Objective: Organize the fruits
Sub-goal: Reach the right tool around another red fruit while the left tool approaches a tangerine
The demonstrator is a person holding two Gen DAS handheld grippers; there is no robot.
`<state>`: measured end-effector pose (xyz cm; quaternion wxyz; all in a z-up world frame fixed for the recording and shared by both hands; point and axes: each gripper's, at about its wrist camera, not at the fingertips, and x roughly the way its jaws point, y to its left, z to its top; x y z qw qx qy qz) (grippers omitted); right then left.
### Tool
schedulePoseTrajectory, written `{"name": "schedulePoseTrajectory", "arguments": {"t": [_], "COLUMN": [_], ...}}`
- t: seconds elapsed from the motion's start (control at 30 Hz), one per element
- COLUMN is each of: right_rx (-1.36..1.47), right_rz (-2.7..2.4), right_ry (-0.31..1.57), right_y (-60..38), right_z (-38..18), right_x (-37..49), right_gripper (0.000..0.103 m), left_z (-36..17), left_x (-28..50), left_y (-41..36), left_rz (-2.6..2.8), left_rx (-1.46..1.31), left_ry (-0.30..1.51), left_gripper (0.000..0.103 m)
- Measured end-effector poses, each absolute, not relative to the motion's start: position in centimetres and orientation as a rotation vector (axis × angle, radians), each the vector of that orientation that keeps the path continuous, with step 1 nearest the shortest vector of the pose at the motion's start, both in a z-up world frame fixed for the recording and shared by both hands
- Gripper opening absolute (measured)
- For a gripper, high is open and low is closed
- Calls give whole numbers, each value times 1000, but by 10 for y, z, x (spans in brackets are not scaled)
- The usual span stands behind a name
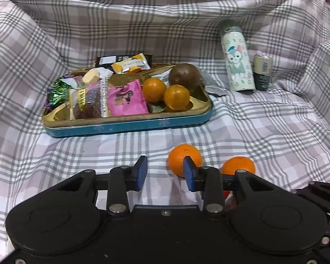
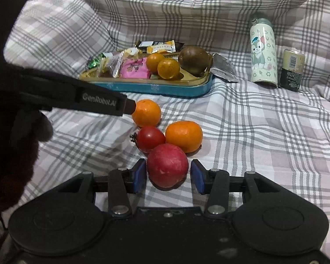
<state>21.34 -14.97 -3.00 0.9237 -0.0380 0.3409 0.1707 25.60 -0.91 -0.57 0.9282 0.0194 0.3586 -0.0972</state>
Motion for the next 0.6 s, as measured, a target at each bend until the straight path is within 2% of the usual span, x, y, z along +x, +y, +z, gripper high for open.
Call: {"name": "schedulePoseTrajectory", "arguments": {"t": [0.03,0.27,0.6], "right_rx": [-97,-107,62], "right_rz": [352,315,144], "right_ry": [701,667,652], "right_y": [-148,-160,-206], "right_z": [-31,-24,-11], "right_x": [213,207,226], "right_gripper": [42,42,42], "left_z": [-6,-4,0], "left_x": [256,250,238], "left_y": [-9,-8,-20], "left_rz": [-208,-259,-394], "left_rx": [37,42,87], "left_ry": [736,738,718], "left_gripper": [44,44,44]}}
